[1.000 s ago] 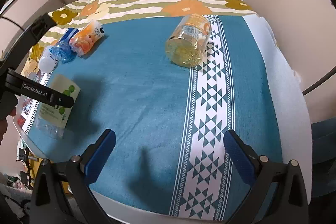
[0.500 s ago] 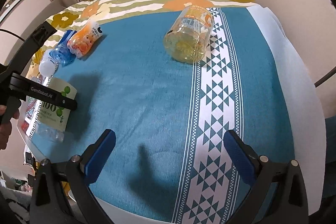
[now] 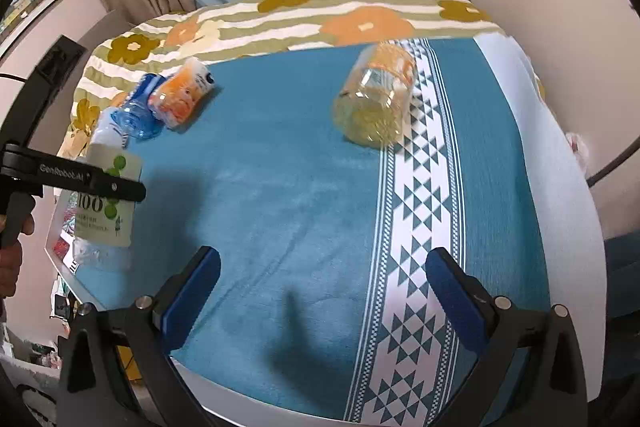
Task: Flip cup upright
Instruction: 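Grasp the upright white-green cup with the left gripper and carry it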
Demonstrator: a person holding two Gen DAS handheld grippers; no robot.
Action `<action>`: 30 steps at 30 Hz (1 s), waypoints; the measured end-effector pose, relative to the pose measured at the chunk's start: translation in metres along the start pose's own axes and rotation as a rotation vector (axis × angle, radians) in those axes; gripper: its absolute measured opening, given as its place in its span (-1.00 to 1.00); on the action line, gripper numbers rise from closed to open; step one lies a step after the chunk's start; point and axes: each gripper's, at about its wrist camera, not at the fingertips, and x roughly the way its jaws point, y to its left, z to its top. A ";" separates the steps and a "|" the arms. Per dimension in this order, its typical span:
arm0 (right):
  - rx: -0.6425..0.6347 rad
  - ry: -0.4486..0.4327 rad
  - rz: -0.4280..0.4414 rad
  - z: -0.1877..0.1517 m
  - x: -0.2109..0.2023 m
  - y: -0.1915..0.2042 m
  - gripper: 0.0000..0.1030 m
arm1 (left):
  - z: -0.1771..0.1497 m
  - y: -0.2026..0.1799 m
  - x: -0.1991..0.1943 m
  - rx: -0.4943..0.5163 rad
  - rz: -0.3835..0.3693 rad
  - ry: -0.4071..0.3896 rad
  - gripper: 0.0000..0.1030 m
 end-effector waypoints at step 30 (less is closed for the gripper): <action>-0.093 -0.022 -0.074 -0.028 0.016 0.031 0.99 | -0.034 0.001 0.004 0.062 0.037 -0.601 0.27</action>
